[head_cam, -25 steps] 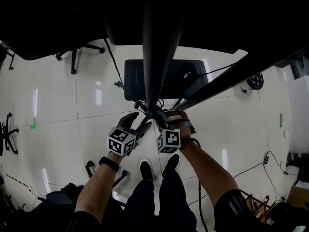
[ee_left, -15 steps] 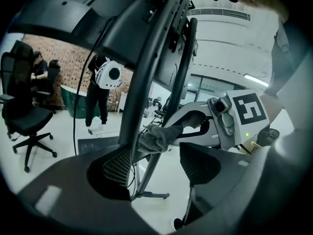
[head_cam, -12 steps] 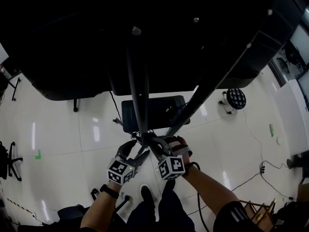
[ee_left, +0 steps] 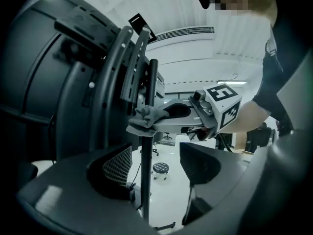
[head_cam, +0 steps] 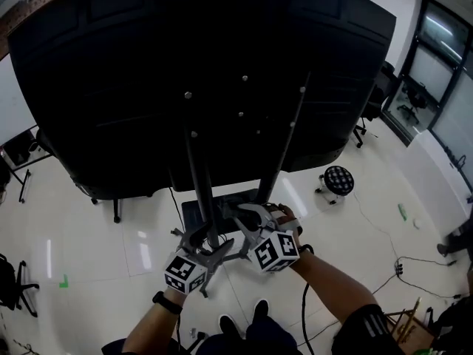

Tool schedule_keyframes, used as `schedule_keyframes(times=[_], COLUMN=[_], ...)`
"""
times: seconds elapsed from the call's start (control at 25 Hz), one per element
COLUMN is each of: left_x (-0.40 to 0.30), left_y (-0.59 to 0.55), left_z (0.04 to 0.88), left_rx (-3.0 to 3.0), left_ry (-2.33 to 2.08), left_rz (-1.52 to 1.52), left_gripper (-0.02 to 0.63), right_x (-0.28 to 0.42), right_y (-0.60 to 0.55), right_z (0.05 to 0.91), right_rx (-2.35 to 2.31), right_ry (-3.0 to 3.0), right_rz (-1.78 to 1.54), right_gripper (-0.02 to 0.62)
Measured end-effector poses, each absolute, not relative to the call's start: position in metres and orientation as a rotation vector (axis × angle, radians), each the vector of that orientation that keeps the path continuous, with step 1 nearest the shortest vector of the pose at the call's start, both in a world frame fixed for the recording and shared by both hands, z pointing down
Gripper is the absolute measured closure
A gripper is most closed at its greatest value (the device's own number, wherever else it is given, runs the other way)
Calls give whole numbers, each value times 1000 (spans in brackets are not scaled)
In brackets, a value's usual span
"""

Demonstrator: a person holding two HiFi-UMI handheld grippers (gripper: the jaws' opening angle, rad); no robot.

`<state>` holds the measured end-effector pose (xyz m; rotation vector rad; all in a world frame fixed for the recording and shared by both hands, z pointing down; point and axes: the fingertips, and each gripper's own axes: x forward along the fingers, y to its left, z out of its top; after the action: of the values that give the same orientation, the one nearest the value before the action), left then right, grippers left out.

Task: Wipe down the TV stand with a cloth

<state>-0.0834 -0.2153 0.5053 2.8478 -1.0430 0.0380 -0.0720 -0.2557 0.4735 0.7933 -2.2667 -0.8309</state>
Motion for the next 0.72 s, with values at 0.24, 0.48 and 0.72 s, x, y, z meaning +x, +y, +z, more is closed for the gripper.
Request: schedule_keyframes(times=[0.24, 0.48, 0.72], left_x=[-66, -46, -14], left_y=[-218, -222, -229], left_z=[422, 342, 286], left_rx=[2969, 3047, 3109], left_ry=[-1040, -1049, -1076], left_rz=[-22, -91, -142], left_gripper=[276, 276, 279], right_x=[-47, -19, 12], right_y=[-255, -266, -279], right_z=[378, 294, 227], right_rx=[864, 941, 931], right_ry=[-2198, -2206, -2157], right_rz=[-1007, -1091, -1172], right_gripper=[557, 557, 557])
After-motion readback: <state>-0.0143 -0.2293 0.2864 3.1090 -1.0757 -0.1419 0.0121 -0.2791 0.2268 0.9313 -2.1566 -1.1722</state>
